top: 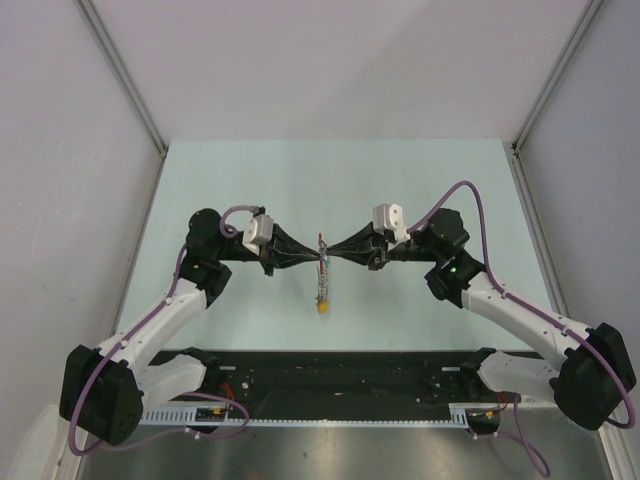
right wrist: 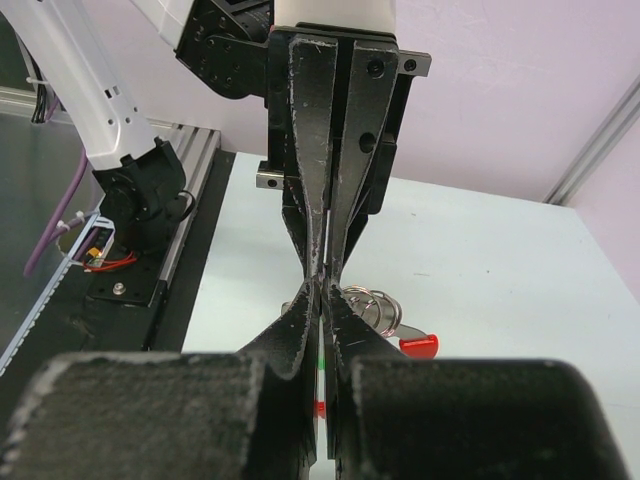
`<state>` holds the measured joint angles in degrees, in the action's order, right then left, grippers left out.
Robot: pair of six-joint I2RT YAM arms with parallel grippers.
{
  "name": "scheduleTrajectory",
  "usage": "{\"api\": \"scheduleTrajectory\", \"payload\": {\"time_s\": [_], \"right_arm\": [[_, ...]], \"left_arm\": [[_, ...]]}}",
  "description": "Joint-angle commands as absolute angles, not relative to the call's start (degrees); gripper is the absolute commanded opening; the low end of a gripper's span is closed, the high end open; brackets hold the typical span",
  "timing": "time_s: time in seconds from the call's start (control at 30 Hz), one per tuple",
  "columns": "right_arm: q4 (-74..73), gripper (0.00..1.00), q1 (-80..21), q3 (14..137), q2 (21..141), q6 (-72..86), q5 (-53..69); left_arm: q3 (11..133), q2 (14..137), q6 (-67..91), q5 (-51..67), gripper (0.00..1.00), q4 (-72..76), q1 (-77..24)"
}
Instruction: Put the keys on the keyring
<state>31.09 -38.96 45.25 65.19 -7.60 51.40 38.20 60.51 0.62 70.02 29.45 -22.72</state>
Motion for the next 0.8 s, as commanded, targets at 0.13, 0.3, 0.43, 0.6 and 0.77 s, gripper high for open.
{"api": "scheduleTrajectory", "payload": {"time_s": [0.13, 0.3, 0.43, 0.6, 0.77], "right_arm": [[31.9, 0.0, -39.3, 47.5, 64.8, -8.3, 50.7], [31.9, 0.0, -39.5, 47.5, 65.3, -8.3, 50.8], [31.8, 0.0, -39.4, 47.5, 65.6, -8.5, 50.5], [31.6, 0.0, -39.5, 47.5, 65.7, -8.9, 49.8], [31.3, 0.0, -39.5, 47.5, 65.5, -9.1, 49.6]], "left_arm": [[39.6, 59.9, 1.6, 69.7, 0.0, 31.6, -22.5], [39.6, 59.8, 1.5, 69.8, 0.0, 31.6, -22.5], [39.5, 59.7, 1.5, 69.8, 0.0, 31.7, -22.5], [39.5, 59.7, 1.6, 69.9, 0.01, 31.7, -22.5], [39.5, 59.7, 1.5, 70.0, 0.0, 31.7, -22.5]]}}
